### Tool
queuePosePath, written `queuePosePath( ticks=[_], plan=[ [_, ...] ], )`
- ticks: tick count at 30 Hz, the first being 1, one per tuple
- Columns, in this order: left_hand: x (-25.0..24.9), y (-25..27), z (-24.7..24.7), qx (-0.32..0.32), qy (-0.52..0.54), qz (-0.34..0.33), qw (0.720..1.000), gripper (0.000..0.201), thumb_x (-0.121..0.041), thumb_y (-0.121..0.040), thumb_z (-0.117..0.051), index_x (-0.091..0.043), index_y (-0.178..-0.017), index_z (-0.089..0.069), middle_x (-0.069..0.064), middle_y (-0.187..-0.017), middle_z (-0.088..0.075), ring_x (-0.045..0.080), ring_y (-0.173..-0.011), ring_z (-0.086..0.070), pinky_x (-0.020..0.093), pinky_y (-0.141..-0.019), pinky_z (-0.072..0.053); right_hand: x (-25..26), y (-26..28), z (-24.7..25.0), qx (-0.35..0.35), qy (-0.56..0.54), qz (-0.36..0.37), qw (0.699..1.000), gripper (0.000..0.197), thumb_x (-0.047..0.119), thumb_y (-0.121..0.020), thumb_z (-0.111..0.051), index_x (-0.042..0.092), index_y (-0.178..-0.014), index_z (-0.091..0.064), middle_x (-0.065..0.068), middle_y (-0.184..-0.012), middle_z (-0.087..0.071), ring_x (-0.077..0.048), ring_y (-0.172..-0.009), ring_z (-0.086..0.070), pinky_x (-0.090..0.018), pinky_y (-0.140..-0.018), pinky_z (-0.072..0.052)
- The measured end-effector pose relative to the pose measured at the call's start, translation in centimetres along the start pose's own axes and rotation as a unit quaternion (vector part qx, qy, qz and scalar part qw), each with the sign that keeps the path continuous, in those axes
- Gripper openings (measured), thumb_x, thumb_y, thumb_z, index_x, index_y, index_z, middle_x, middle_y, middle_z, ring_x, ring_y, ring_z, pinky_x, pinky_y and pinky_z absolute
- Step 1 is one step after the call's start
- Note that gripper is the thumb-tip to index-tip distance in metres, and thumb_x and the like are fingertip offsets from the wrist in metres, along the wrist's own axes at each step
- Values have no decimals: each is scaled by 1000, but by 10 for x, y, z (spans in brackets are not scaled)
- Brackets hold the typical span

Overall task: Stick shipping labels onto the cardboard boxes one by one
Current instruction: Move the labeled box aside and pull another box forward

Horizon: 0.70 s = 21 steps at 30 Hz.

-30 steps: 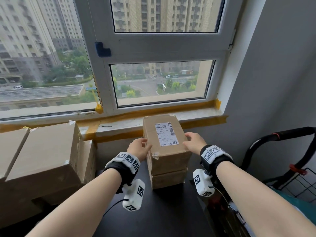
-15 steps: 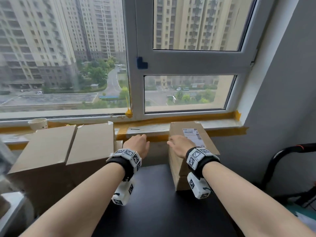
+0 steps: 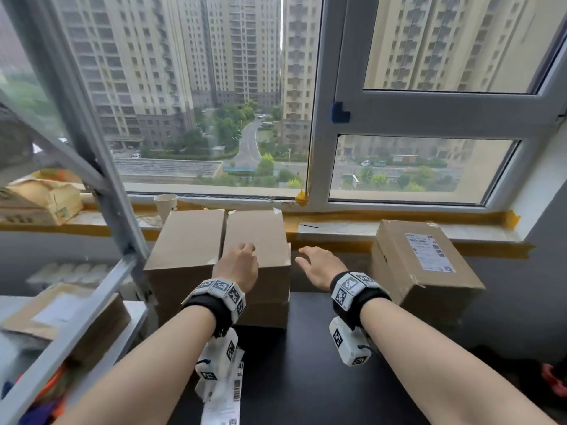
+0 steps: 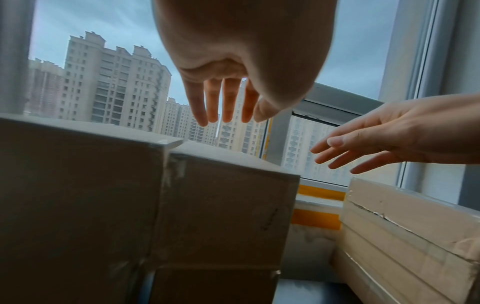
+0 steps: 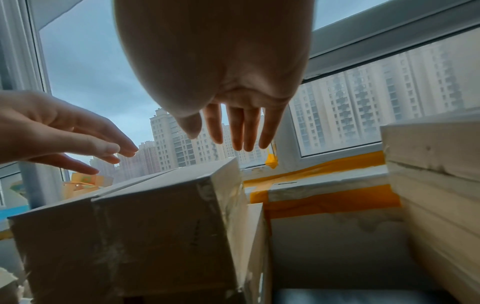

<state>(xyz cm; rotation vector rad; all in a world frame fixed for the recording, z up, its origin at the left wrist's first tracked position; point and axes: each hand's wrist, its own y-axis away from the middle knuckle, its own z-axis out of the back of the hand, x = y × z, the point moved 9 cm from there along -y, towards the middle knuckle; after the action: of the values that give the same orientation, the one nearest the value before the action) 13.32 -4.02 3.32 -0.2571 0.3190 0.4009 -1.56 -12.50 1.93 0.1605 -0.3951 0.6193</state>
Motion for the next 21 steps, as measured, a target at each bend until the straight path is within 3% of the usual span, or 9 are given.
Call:
queuePosePath(
  ticks=[4, 7, 13, 18, 21],
  plan=[
    [35, 9, 0, 0, -3, 16, 1000, 35, -19, -96, -37, -17, -129, -48, 0, -136, -48, 25, -120, -50, 39, -92, -45, 20, -11, -22, 16, -26, 3, 1000, 44, 33, -99, -37, 15, -139, -41, -7, -144, -46, -25, -130, -44, -37, -108, -35],
    [48, 15, -5, -3, -30, -8, 1000, 33, -18, -96, -37, -16, -128, -49, -1, -139, -45, 21, -126, -45, 36, -95, -43, 26, -21, -36, 15, -51, -3, 999, 47, 32, -99, -37, 14, -143, -36, -6, -149, -39, -23, -135, -39, -33, -110, -30],
    [63, 16, -20, -17, -23, -46, 999, 35, -19, -97, -37, -14, -130, -48, 1, -141, -42, 15, -136, -31, 26, -106, -33, 22, -38, -49, -35, -126, -38, 991, 53, 24, -97, -46, 10, -145, -28, -8, -153, -28, -23, -140, -30, -32, -113, -24],
    [62, 10, -23, -43, -4, -49, 998, 33, -16, -95, -44, -7, -125, -56, 8, -134, -53, 25, -132, -39, 35, -107, -38, 8, -46, -60, -50, -275, -99, 955, 63, 22, -93, -55, 12, -147, -24, -6, -146, -41, -24, -131, -43, -32, -109, -32],
    [63, 7, -23, -47, -2, -33, 998, 31, -17, -97, -42, -6, -123, -56, 11, -134, -53, 28, -131, -39, 36, -108, -36, 1, -48, -64, -52, -353, -117, 927, 64, 17, -92, -57, 8, -146, -25, -8, -147, -40, -23, -131, -43, -29, -106, -33]
  ],
)
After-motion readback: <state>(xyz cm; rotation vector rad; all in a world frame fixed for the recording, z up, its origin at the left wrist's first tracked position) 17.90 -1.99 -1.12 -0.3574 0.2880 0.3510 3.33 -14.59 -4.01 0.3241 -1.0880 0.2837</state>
